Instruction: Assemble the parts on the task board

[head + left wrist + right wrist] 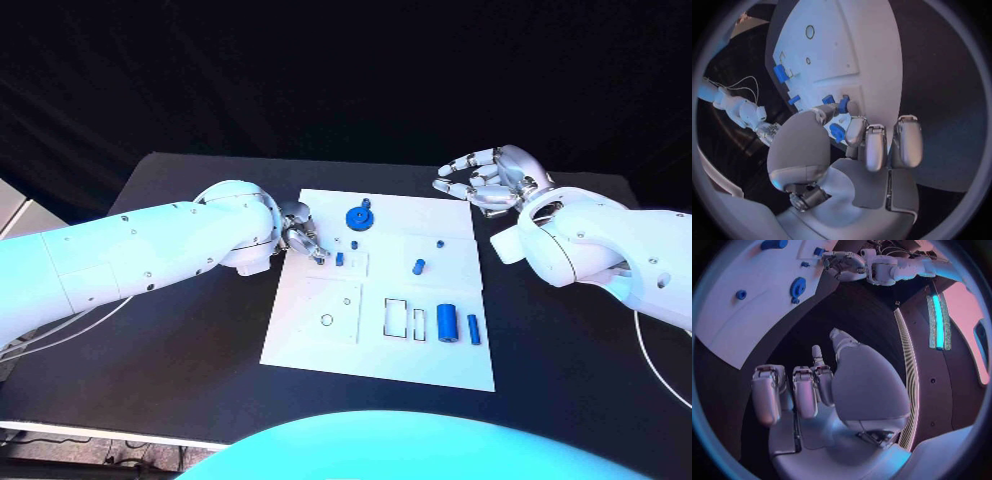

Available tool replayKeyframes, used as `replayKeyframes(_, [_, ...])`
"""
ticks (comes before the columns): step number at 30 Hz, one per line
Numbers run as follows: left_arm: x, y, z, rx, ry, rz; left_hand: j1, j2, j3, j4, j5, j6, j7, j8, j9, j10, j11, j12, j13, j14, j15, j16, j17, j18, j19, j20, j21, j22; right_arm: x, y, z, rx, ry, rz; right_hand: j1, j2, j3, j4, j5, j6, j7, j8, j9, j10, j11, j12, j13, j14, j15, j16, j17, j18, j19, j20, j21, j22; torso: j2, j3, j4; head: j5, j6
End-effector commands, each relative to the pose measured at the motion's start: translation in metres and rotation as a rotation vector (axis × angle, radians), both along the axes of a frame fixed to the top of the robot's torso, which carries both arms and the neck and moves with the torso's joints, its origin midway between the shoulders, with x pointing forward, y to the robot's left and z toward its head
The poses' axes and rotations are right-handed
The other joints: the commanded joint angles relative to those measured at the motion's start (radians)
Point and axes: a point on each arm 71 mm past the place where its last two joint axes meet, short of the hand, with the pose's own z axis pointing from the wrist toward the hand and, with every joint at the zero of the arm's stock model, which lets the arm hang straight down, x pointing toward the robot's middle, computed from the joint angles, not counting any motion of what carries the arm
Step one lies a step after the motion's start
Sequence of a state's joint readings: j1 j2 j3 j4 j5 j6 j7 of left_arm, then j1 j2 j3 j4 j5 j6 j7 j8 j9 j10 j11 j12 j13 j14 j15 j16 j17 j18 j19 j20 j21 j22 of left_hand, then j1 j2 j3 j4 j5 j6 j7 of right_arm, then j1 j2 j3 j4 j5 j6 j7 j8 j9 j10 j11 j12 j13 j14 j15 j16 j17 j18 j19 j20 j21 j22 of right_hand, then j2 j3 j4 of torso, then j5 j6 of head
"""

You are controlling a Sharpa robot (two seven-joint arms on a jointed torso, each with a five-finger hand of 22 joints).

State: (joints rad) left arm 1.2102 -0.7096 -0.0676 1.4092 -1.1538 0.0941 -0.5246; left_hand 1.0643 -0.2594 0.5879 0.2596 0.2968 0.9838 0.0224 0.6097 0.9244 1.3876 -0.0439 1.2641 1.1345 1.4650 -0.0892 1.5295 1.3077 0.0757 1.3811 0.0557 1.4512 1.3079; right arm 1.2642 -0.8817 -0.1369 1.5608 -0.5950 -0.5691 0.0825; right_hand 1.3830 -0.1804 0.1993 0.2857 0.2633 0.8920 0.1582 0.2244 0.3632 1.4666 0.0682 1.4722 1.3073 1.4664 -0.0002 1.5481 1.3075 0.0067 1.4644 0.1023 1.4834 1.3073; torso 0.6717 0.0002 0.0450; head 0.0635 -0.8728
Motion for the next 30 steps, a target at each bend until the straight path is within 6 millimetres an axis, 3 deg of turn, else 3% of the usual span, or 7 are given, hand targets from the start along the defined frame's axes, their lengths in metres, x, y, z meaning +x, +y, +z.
replayKeyframes(1, [-0.0041, -0.0007, -0.0072, 0.012, 0.037, -0.004, 0.002, 0.006, -0.023, 0.009, 0.000, 0.007, 0.000, -0.004, -0.002, -0.007, 0.000, -0.003, -0.001, 0.083, -0.003, 0.000, 0.174, -0.017, -0.005, 0.002, -0.003, 0.041, -0.0007, 0.0016, 0.0004, -0.002, -0.008, 0.020, -0.009, 0.002, 0.005, 0.000, 0.005, -0.008, 0.001, 0.004, -0.001, 0.009, 0.008, -0.004, 0.172, 0.088, 0.002, -0.005, 0.197, 0.017, 0.058, 0.004, -0.006, 0.201, 0.000, 0.0001, -0.0004, 0.000, 0.000])
replayKeyframes(8, [-0.0041, -0.0011, -0.0069, 0.009, 0.034, -0.001, 0.007, 0.006, -0.065, 0.026, -0.001, 0.009, 0.001, -0.006, -0.004, -0.007, 0.001, -0.004, -0.002, 0.083, -0.002, -0.001, 0.173, -0.017, -0.005, 0.002, -0.004, 0.041, -0.0007, 0.0016, 0.0004, -0.001, -0.009, 0.020, -0.012, 0.002, 0.006, 0.000, 0.004, -0.009, 0.001, 0.004, -0.001, 0.009, 0.008, -0.005, 0.172, 0.088, 0.002, -0.005, 0.196, 0.017, 0.058, 0.004, -0.007, 0.201, 0.000, 0.0000, -0.0002, -0.001, 0.000])
replayKeyframes(30, [-0.0044, -0.0032, -0.0053, -0.017, 0.017, 0.012, 0.035, 0.016, -0.090, 0.027, -0.004, 0.009, 0.000, -0.007, -0.004, -0.007, 0.001, -0.002, 0.000, 0.083, -0.003, 0.000, 0.174, -0.016, -0.006, 0.002, -0.005, 0.040, -0.0005, 0.0018, 0.0003, -0.002, -0.008, 0.021, -0.012, 0.002, 0.006, 0.000, 0.004, -0.009, 0.001, 0.004, -0.001, 0.009, 0.008, -0.005, 0.172, 0.088, 0.002, -0.005, 0.196, 0.017, 0.058, 0.004, -0.007, 0.201, 0.000, 0.0001, 0.0001, -0.005, 0.000])
